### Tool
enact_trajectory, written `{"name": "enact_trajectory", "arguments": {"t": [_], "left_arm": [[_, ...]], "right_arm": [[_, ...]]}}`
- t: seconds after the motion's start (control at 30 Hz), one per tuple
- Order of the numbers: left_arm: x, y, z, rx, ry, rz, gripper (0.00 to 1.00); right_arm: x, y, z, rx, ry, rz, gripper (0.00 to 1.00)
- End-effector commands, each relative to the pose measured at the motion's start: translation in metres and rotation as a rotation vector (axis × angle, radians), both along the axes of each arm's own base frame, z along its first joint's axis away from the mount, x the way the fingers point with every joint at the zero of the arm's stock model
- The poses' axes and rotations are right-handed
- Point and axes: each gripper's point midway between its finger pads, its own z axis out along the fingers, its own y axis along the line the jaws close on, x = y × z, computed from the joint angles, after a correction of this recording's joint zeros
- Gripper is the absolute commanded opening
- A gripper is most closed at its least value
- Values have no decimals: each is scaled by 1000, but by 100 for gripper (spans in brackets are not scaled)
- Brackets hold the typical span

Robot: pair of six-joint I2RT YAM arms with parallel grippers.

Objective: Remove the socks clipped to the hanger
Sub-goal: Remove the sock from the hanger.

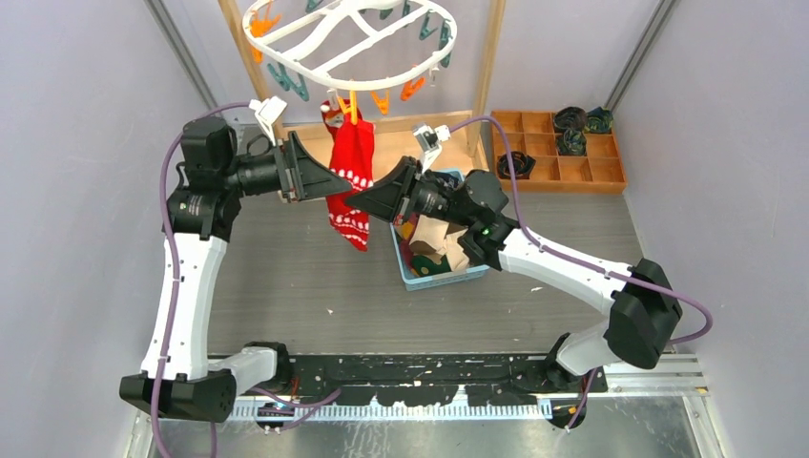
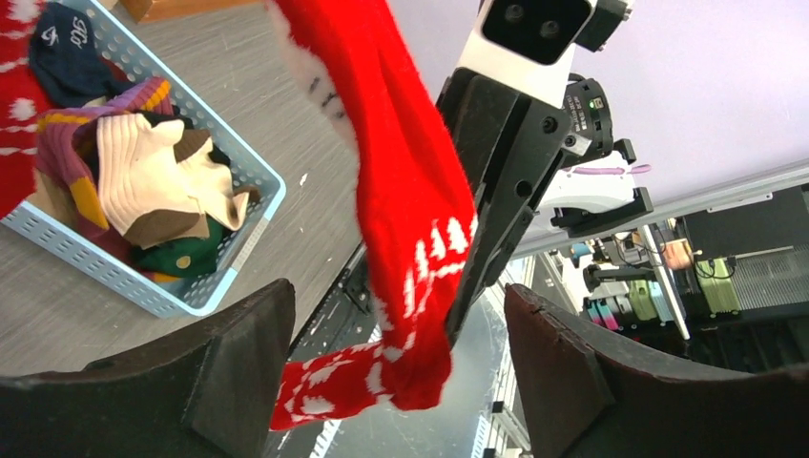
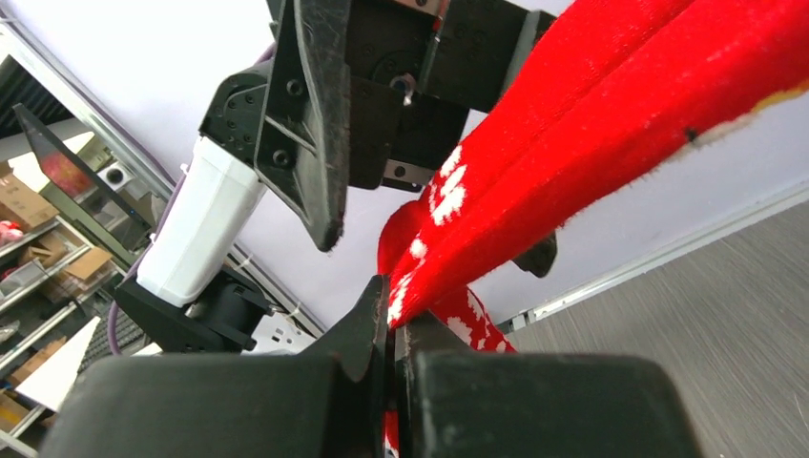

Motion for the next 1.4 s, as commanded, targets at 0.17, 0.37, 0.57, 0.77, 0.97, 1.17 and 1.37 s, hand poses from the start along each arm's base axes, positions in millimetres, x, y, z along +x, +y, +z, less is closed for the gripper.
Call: {"name": "enact_trajectory", "arguments": {"t": [0.17,0.37,0.57,0.77,0.97,1.17,1.37], "left_arm": [[4,-10,11,-26,-52,-12,63],[10,-15,0,-8,-40,-3,36],[12,-15,-8,7,-29,17,12],[8,-10,-13,57,-63,38,0],[13,-7,-21,107,-104,74,0],[21,-5,-32,255,-242,138,0],[33,7,-46,454,-399,185,0]], "right_arm": [[-19,-6,3,-48,3,77,8],[-20,-6,-5,-97,35,85,20],[-4,-17,2,-115,61,-12,54],[49,-49,22,-114,100,-346,73],[90,-66,46,-163,80,-626,74],[108,-59,56,-310,-21,-830,74],[119,-42,64,-379,-68,-864,74]]}}
